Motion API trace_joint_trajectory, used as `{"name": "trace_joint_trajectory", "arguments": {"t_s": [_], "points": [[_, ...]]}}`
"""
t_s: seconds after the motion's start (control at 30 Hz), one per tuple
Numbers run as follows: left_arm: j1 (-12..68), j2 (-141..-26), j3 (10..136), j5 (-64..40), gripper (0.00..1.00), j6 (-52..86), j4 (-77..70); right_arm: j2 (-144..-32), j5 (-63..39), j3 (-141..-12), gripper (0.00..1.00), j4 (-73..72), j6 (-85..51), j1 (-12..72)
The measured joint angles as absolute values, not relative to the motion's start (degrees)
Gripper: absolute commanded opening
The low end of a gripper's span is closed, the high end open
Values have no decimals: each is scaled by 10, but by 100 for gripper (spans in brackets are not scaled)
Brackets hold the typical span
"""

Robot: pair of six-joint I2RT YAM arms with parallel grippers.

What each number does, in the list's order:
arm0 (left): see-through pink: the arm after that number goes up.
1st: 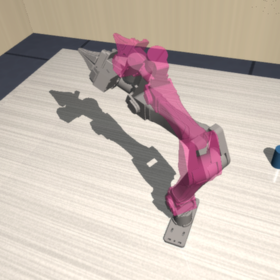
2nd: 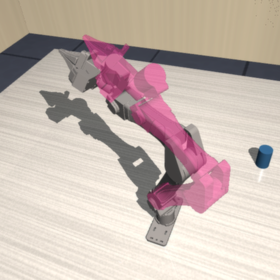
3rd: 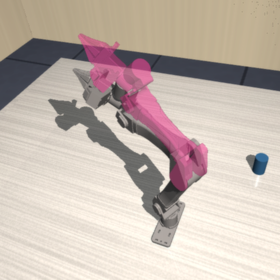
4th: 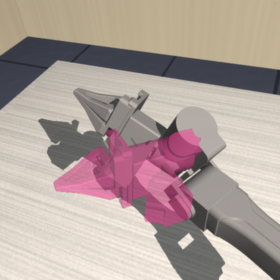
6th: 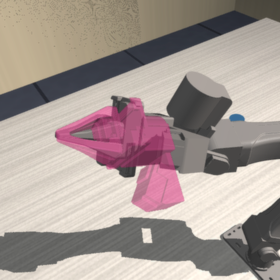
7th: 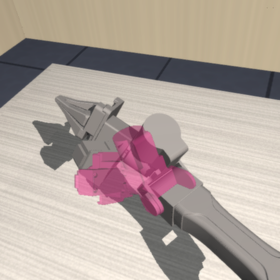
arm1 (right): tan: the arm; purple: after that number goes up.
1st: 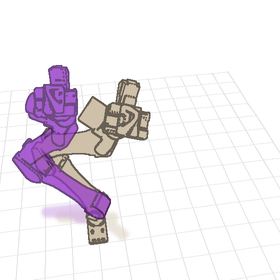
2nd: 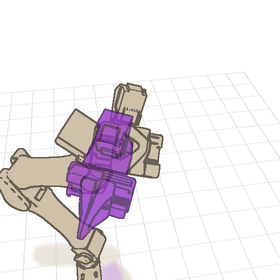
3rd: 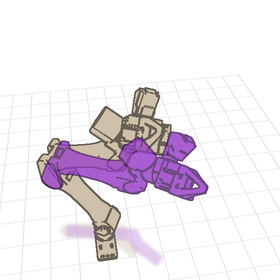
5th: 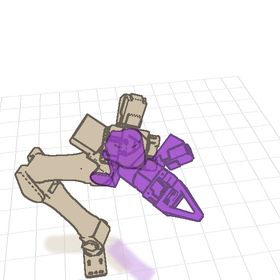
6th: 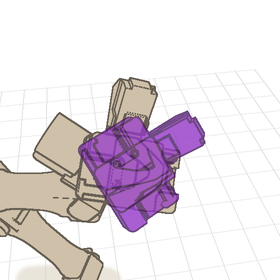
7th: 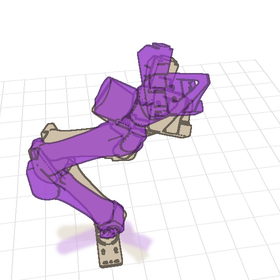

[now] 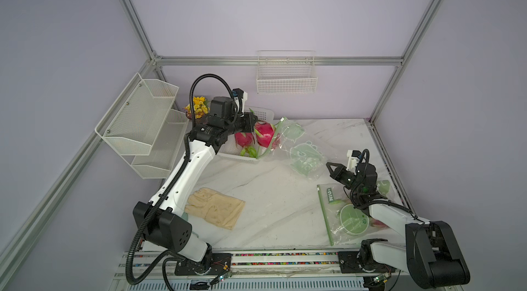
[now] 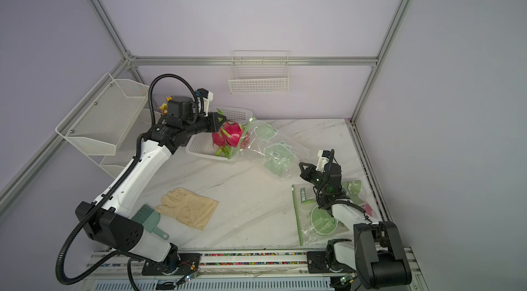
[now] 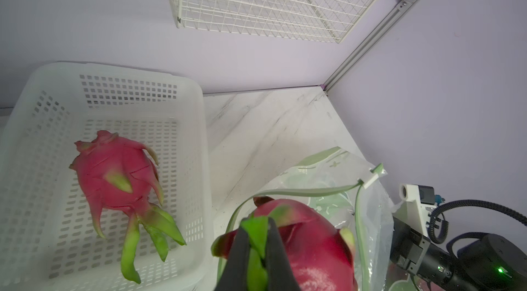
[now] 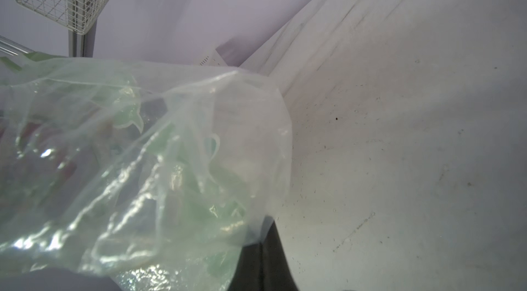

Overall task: Open the zip-top bag and take out the dragon fruit
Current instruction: Pick up the dragon fruit from the zipper food storage bag, then place the dragon fruit in the basket.

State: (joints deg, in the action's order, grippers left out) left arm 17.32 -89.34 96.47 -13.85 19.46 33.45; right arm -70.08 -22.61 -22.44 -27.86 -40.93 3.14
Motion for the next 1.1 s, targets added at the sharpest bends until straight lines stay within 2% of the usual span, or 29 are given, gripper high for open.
{"name": "trace_joint_trajectory", "arguments": {"t_s": [0.27, 0.53, 0.8, 1.1], "points": [[161, -956, 1048, -29, 0, 147, 376, -702, -187, -231, 0, -226, -439, 29], [160, -1076, 1141, 53, 0, 93, 367, -702, -152, -232, 0, -194, -470, 26], [160, -1190, 1180, 90, 0, 67, 326, -694, -124, -232, 0, -188, -516, 19], [160, -1264, 1211, 109, 0, 63, 254, -694, -115, -232, 0, -194, -600, 13]]}}
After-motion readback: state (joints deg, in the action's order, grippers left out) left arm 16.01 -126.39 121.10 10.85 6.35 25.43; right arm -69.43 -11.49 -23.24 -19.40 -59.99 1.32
